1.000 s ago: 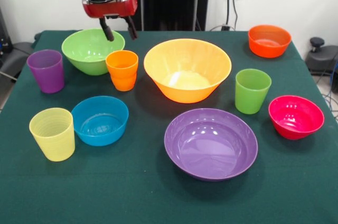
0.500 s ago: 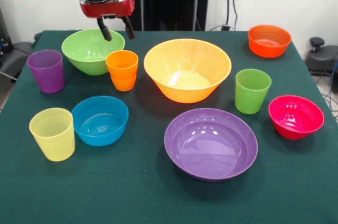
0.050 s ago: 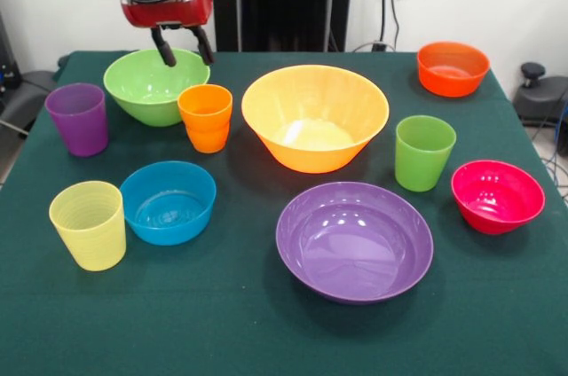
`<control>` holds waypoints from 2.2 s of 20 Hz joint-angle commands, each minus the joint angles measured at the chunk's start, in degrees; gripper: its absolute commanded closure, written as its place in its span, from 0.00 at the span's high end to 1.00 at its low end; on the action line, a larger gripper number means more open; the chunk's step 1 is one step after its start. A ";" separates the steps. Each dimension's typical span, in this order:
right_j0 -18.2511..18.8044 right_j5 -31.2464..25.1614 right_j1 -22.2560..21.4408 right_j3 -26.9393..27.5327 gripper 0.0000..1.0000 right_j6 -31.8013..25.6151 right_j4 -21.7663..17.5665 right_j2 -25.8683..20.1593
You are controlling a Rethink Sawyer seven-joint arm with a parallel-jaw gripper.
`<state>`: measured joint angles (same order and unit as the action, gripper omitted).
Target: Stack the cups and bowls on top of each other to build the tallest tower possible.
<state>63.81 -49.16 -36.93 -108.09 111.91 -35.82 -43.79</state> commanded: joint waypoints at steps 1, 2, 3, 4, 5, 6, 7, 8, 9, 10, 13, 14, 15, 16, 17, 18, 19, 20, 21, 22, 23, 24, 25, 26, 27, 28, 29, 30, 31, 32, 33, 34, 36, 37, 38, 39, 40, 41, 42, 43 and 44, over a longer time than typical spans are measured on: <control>-0.14 -2.40 3.02 2.53 1.00 -14.31 -5.46 1.75; 0.31 -2.97 3.25 3.18 1.00 -15.43 -5.59 1.67; 0.66 -3.44 3.38 3.63 1.00 -16.40 -5.82 1.63; 1.00 -3.59 3.84 4.25 1.00 -17.18 -5.99 1.57; 1.27 -3.52 3.70 3.94 1.00 -17.46 -6.13 1.49; 1.40 -3.36 3.75 3.91 1.00 -17.41 -6.12 1.38; 1.38 -3.36 4.00 4.23 1.00 -17.58 -6.30 1.36; 1.39 -3.28 4.01 4.19 1.00 -17.45 -6.24 1.25; 1.36 -2.98 3.95 4.13 1.00 -17.13 -6.32 1.20; 1.33 -2.69 3.88 4.07 1.00 -16.81 -6.39 1.16; 1.58 -2.74 4.22 4.36 1.00 -17.05 -6.69 1.12; 1.81 -3.34 4.24 4.46 1.00 -17.76 -6.70 0.96; 2.13 -3.12 4.26 4.35 1.00 -17.89 -6.75 0.88; 2.29 -3.46 4.27 4.49 1.00 -18.34 -6.80 0.81; 2.45 -3.51 4.23 4.42 1.00 -18.45 -6.92 0.75; 2.60 -3.56 4.20 4.35 1.00 -18.56 -7.04 0.69; 2.75 -3.60 4.17 4.28 1.00 -18.67 -7.16 0.63; 2.90 -3.65 4.13 4.21 1.00 -18.78 -7.28 0.57; 2.86 -3.58 4.35 4.46 1.00 -18.70 -7.57 0.58; 2.81 -3.62 4.50 4.63 1.00 -18.74 -7.83 0.63; 2.80 -3.62 4.67 4.76 1.00 -18.68 -8.06 0.65; 2.80 -3.89 4.70 4.85 1.00 -18.78 -8.10 0.59; 2.81 -4.16 4.74 4.94 1.00 -18.87 -8.15 0.54; 2.89 -4.67 4.63 4.99 1.00 -19.15 -7.97 0.36; 3.13 -5.51 4.37 4.89 1.00 -19.58 -7.50 0.03; 3.49 -6.50 4.20 4.81 1.00 -20.60 -6.93 -0.47; 3.85 -7.48 4.03 4.73 1.00 -21.63 -6.36 -0.98; 4.12 -8.41 3.99 4.67 1.00 -23.08 -6.25 -1.41; 4.19 -9.21 4.03 4.78 1.00 -24.27 -6.31 -1.74; 4.25 -10.01 4.06 4.89 1.00 -25.47 -6.36 -2.07; 4.10 -10.39 4.29 5.27 1.00 -26.37 -6.74 -2.21; 3.94 -10.77 4.53 5.65 1.00 -27.27 -7.11 -2.36; 3.60 -11.61 5.08 6.26 1.00 -29.75 -7.93 -2.77; 3.39 -11.51 5.31 6.46 1.00 -30.61 -8.29 -3.00; 3.24 -11.75 5.43 6.54 1.00 -31.77 -8.46 -3.27; 3.08 -11.99 5.54 6.61 1.00 -32.93 -8.63 -3.53; 2.97 -11.93 5.90 6.80 1.00 -34.14 -8.82 -3.82; 2.87 -12.23 5.89 6.70 1.00 -35.37 -9.11 -3.91; 2.81 -12.25 6.13 6.70 1.00 -36.51 -9.24 -4.07; 2.74 -12.27 6.36 6.70 1.00 -37.65 -9.37 -4.23; 2.53 -12.67 6.50 6.73 1.00 -38.49 -9.34 -4.30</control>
<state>68.35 -57.39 -33.75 -104.97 96.54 -40.24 -45.97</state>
